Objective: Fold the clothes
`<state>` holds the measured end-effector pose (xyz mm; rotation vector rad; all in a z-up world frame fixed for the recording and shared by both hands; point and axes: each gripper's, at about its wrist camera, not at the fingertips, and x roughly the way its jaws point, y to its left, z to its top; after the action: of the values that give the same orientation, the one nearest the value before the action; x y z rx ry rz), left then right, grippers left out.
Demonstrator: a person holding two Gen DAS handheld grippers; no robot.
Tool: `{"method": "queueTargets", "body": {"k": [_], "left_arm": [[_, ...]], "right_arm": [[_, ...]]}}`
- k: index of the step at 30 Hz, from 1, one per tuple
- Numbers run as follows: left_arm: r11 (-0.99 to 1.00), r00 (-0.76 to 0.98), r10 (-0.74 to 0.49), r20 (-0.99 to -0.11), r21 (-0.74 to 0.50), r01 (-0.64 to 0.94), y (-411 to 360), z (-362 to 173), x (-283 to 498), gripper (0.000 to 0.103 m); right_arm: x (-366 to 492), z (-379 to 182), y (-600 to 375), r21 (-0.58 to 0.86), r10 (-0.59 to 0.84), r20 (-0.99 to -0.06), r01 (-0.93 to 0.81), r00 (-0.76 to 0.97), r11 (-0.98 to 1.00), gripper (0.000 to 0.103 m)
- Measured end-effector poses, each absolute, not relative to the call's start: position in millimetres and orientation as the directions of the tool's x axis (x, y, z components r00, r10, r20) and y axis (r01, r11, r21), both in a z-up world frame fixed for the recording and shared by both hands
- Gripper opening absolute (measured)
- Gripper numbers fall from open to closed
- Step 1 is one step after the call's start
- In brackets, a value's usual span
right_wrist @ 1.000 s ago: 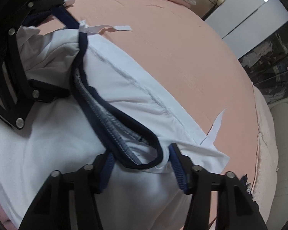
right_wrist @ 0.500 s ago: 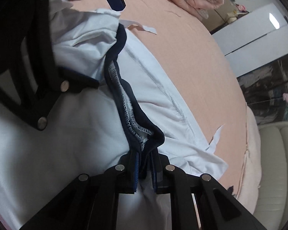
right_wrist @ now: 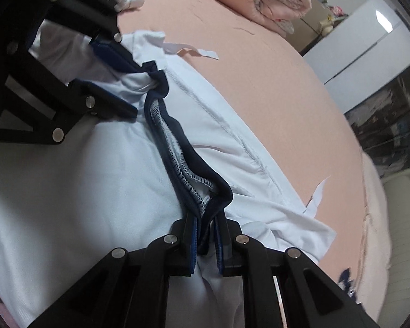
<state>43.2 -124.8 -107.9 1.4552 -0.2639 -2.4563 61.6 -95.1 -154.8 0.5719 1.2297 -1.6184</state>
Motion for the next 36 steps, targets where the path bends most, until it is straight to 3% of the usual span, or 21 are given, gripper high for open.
{"method": "queueTargets", "body": {"k": [9, 15, 22, 36], "left_arm": [[-0.967, -0.472, -0.157, -0.867, 0.037, 0.254, -184.8, -94.0, 43.7, 0.022], [-0.962, -0.481, -0.089, -0.872, -0.049, 0.268, -185.6, -87.5, 46.1, 0.022], [-0.949, -0.491, -0.022, -0.871, -0.136, 0.284, -188.3, -78.7, 53.5, 0.009], [-0.957, -0.468, -0.113, -0.876, -0.031, 0.288, -194.5, -68.2, 38.6, 0.007]], "right_arm": [[33.1, -138.0, -105.3, -0.239, -0.414, -0.869, 0.963, -0.271, -0.128, 0.012], [27.4, -131.5, -109.7, -0.230, -0.416, -0.873, 0.967, -0.256, -0.113, 0.012], [30.4, -107.4, -114.0, -0.296, -0.463, -0.836, 0.952, -0.297, -0.075, 0.012], [2.7, -104.0, -129.5, -0.326, -0.427, -0.828, 0.931, -0.364, -0.162, 0.012]]}}
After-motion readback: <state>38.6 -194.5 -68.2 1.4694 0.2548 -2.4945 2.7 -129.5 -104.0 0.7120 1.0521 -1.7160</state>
